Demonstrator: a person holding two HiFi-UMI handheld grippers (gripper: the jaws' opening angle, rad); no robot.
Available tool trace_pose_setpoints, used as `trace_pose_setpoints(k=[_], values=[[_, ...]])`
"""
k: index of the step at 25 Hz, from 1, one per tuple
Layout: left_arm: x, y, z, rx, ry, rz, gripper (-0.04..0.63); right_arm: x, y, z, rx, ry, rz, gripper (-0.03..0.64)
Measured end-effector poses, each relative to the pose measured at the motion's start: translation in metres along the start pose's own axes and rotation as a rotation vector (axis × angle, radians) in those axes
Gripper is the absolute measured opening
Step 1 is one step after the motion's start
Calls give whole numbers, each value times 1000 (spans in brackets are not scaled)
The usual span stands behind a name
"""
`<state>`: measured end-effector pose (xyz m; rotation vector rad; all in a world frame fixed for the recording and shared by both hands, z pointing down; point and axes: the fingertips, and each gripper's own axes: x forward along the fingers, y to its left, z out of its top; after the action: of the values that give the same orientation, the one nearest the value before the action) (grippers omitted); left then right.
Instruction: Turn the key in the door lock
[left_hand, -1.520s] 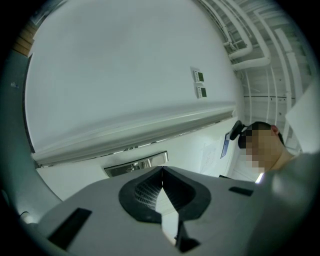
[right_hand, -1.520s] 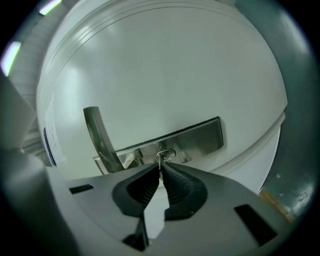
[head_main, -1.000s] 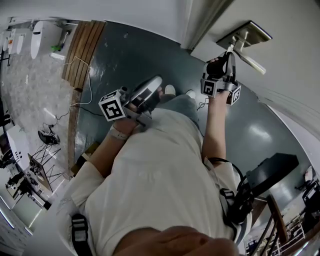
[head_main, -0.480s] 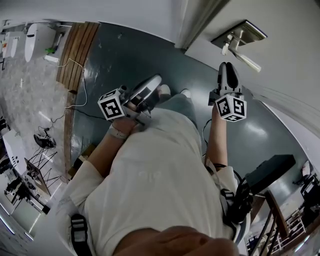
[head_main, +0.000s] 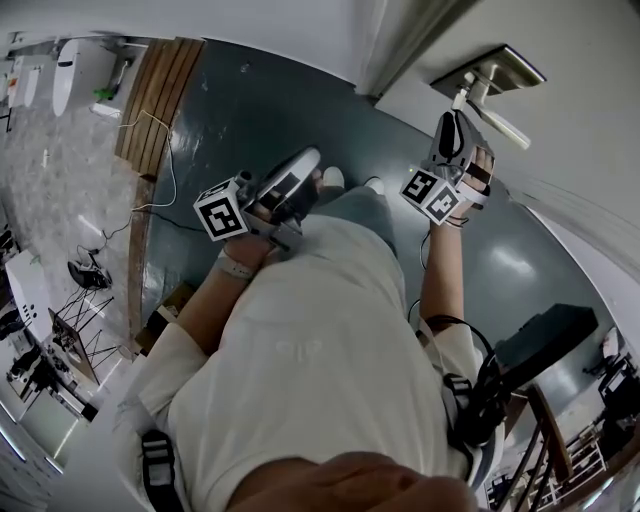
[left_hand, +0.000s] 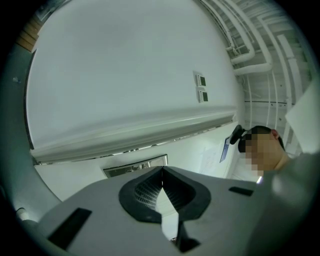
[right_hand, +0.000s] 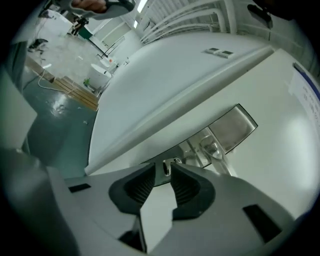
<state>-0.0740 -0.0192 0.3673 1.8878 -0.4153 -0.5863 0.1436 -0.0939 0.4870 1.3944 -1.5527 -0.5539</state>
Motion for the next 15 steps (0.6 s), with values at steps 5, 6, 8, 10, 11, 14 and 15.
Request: trace_pose_setpoints(k=[5,6,8,10,11,14,15], values=[[-2,0,1,0,-7,3,9,17,-6,-4,-29,40,-48,77],[-2,1,1,0,-6,4,9,20,-8,-5,-30,42,-60,75],[-3,1,1,-1,-6,5,9,25,-13,-4,-33,39,-88,75],[-2,1,2,-3,-7,5,9,26,-16,-2,-35,31,-110,75],[-2,1,2,-3,-8,5,9,26,-16,-1,-31,28,-116,75],[-2,1,2,-4,-7,6,9,24,-17,-1,19,20,-116,72],[-1,1,1,-5,-6,5,9,24,-17,-1,48,18,-112,72]])
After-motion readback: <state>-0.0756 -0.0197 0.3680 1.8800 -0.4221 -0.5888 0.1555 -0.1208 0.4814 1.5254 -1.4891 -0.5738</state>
